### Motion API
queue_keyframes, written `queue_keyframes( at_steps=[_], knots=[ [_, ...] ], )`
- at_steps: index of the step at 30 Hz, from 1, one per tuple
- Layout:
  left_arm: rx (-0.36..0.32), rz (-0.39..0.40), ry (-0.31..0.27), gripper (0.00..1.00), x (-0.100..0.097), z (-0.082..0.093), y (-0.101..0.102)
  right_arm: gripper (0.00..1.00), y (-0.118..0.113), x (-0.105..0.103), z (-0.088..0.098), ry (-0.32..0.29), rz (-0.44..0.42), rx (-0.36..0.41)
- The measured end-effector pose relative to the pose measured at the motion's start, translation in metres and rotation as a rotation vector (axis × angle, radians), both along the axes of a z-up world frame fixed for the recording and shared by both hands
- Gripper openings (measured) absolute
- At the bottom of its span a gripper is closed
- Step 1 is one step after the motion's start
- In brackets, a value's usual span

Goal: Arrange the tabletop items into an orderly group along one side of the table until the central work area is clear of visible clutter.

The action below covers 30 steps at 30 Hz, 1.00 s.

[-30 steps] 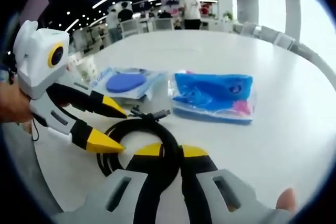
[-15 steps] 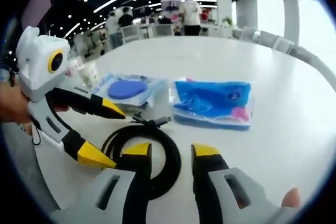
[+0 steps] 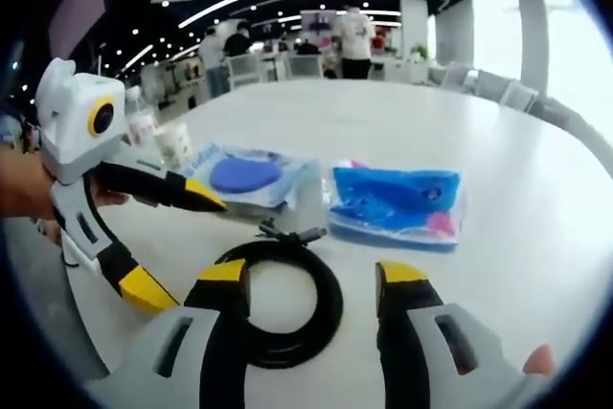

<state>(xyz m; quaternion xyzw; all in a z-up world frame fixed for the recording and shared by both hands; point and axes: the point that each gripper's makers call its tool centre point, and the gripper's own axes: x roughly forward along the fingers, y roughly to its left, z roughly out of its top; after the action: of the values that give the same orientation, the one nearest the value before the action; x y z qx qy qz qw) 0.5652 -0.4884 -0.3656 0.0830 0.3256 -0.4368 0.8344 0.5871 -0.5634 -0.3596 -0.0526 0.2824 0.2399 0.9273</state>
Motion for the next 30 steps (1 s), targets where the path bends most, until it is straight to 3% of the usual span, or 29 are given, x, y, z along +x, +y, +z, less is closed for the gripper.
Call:
queue_keyframes(
  at_steps=[15, 23, 30],
  knots=[
    [-0.066, 0.012, -0.025, 0.8, -0.022, 0.023, 0.025, 0.66, 0.014, -0.017, 0.018, -0.021, 0.009, 0.01],
    [-0.119, 0.031, -0.073, 0.83, -0.034, 0.049, 0.041, 0.72, 0.019, -0.024, 0.033, -0.044, 0.007, 0.01],
    [-0.141, 0.064, -0.081, 0.89, -0.037, 0.058, 0.054, 0.79, 0.021, -0.031, 0.039, -0.063, 0.0, 0.003]
  ],
)
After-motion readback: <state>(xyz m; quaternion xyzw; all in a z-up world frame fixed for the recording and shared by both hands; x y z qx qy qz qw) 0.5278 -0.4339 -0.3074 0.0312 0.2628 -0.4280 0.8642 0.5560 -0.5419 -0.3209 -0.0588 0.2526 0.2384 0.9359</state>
